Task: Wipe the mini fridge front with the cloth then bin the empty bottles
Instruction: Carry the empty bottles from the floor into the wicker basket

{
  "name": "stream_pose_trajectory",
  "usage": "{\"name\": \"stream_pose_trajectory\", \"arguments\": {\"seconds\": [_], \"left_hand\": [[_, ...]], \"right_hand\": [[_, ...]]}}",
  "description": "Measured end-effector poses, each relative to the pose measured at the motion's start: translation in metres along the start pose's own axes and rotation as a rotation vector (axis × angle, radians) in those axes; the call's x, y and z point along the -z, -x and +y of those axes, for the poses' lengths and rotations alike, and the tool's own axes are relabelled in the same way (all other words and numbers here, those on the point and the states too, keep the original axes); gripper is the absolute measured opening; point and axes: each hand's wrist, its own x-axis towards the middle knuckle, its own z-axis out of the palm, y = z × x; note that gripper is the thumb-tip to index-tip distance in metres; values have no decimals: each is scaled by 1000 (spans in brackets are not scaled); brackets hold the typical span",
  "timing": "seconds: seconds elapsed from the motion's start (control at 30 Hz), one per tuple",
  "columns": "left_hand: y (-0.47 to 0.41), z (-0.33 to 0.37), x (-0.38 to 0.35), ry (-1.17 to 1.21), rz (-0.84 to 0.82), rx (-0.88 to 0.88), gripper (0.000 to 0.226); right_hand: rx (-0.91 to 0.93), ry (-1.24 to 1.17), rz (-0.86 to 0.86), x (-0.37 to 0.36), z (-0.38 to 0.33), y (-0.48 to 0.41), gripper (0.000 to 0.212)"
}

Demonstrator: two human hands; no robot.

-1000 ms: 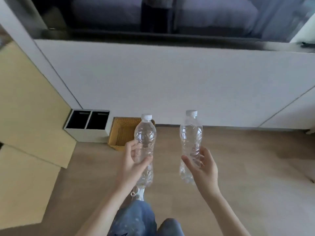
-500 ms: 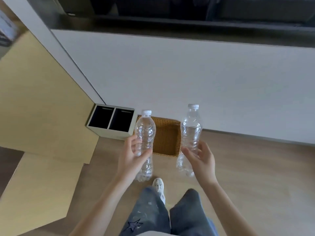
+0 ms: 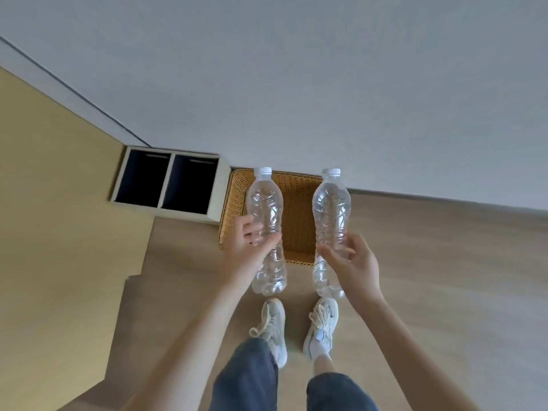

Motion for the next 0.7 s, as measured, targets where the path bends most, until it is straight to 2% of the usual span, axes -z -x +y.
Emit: {"name": "stream_pose_trajectory", "arguments": {"seconds": [0.13, 0.33, 0.5, 0.63, 0.7], "left_hand": [[-68, -63, -19, 12, -16, 77, 64], [-172, -162, -33, -40, -50, 69, 69], [-272, -231, -40, -33, -96, 32, 65], [-344, -269, -37, -65, -121, -1, 61], [-372, -292, -35, -135, -131, -4, 64]], "right_hand": [[-41, 67, -40, -41, 55, -61, 38], [-104, 54, -41, -108, 145, -142, 58], [-79, 31, -11, -168, 211, -221, 46], [-91, 43, 12, -220, 245, -285, 61], [-97, 39, 23, -249, 261, -310, 60]]}}
